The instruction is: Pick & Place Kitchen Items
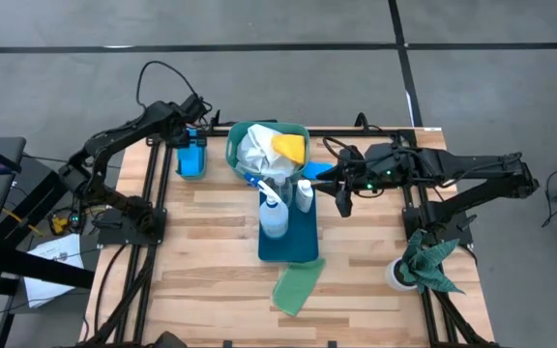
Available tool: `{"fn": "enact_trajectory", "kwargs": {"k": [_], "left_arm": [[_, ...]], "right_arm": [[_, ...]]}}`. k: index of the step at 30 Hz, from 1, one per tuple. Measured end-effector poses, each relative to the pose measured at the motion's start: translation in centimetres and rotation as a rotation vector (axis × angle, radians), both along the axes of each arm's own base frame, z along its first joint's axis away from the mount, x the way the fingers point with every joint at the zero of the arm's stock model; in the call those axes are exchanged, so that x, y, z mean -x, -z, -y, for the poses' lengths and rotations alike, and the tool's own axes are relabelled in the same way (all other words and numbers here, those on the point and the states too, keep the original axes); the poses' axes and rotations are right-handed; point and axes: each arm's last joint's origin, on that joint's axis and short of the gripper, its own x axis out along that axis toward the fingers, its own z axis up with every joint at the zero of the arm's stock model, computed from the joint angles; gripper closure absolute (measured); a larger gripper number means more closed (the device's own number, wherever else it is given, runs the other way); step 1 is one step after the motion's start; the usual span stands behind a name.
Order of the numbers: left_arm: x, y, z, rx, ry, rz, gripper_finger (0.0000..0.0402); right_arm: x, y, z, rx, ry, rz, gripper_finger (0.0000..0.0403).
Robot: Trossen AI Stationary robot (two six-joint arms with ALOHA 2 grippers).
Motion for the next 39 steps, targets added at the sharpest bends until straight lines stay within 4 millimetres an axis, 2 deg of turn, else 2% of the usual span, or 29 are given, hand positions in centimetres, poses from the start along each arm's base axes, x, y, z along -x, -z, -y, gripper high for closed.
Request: {"fn": "enact_trajectory", "kwargs": {"k": [4, 11, 26, 39], "left_arm": [[-0.1, 0.1, 0.0, 0.007, 0.007, -0.002, 0.0401], [-0.3, 1.9, 0.5, 0.053, -0.013, -0.012, 0.0401], [-0.1, 3.9, 0.7, 0.083, 0.002, 0.032, 0.0401], [-0.1, 3.9, 0.7, 0.075, 0.003, 0.04, 0.0401]], "right_arm": [[0.0, -0.1, 0.0, 0.013, -0.006, 0.008, 0.0271], [0.0, -0.1, 0.0, 0.02, -0.01, 0.008, 0.0271], [-0.1, -0.1, 0.2, 0.021, -0.001, 0.007, 0.0271], [0.0, -0.1, 0.2, 0.023, -0.003, 0.006, 0.0271]]}}
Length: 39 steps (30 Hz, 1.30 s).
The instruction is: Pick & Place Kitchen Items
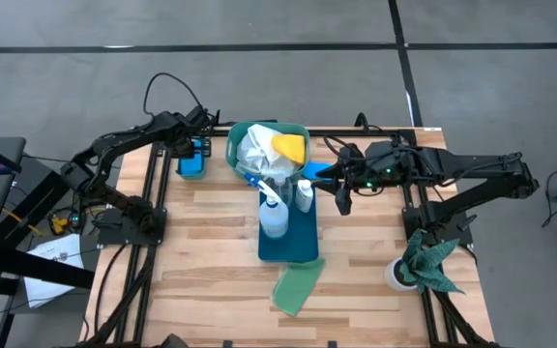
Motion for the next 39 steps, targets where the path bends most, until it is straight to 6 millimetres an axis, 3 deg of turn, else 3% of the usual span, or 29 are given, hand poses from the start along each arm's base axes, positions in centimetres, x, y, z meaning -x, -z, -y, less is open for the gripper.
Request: {"fn": "enact_trajectory", "kwargs": {"k": [33, 39], "left_arm": [[-0.19, 0.41, -0.19, 0.024, 0.033, -0.009, 0.0401], [-0.14, 0.42, -0.13, 0.028, 0.023, -0.01, 0.0383]], "right_arm": [[0.0, 0.0, 0.0, 0.007, -0.003, -0.001, 0.0271], [0.0, -0.01, 0.0, 0.014, -0.006, -0.001, 0.0271]]}}
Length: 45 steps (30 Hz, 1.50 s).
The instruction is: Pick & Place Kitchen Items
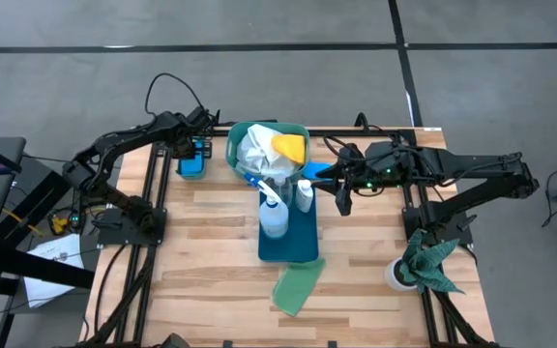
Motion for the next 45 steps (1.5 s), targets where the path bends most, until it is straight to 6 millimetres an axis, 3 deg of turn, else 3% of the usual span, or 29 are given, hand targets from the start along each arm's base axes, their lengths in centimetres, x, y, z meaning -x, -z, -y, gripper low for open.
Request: {"fn": "enact_trajectory", "kwargs": {"k": [10, 22, 34, 45], "left_arm": [[0.0, 0.0, 0.0, 0.0, 0.0, 0.001, 0.0314], [-0.1, -1.1, 0.0, -0.082, 0.005, 0.055, 0.0287], [1.7, -6.5, 2.8, -0.257, 0.163, 0.209, 0.0284], [2.9, -13.4, 8.2, -0.555, 0.565, 0.66, 0.0289]], "right_arm": [[0.0, 0.0, 0.0, 0.0, 0.0, 0.0, 0.0271], [0.0, 0.0, 0.0, 0.0, -0.001, 0.0, 0.0271], [0.0, 0.0, 0.0, 0.0, 0.0, -0.003, 0.0271], [0.2, 0.3, 0.0, 0.001, -0.002, -0.036, 0.0271]]}}
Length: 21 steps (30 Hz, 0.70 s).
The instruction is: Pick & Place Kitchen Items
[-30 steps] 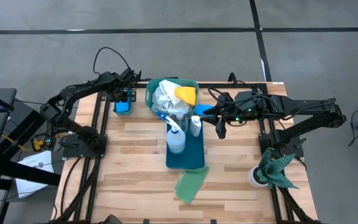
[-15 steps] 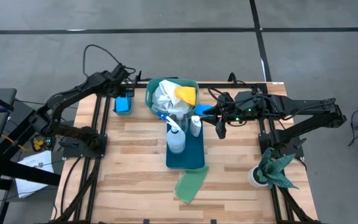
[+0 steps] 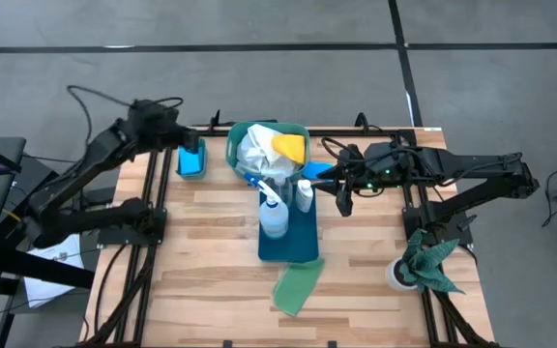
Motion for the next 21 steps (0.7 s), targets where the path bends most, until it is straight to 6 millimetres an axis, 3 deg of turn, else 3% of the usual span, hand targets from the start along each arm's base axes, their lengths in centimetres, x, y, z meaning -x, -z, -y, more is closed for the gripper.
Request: {"fn": "enact_trajectory", "kwargs": {"k": [8, 17, 21], "left_arm": [[-0.8, -3.1, 4.4, -0.209, 0.298, 0.209, 0.0287], [-2.5, -3.5, 8.5, -0.261, 0.612, 0.24, 0.0295], [-2.7, -3.8, 9.9, -0.318, 0.666, 0.247, 0.0311]], "right_arm": [[0.0, 0.0, -0.1, -0.025, 0.006, 0.003, 0.0271], [0.0, 0.0, -0.6, -0.111, 0.028, 0.015, 0.0271], [0.0, 0.0, -1.0, -0.163, 0.042, 0.021, 0.0271]]}}
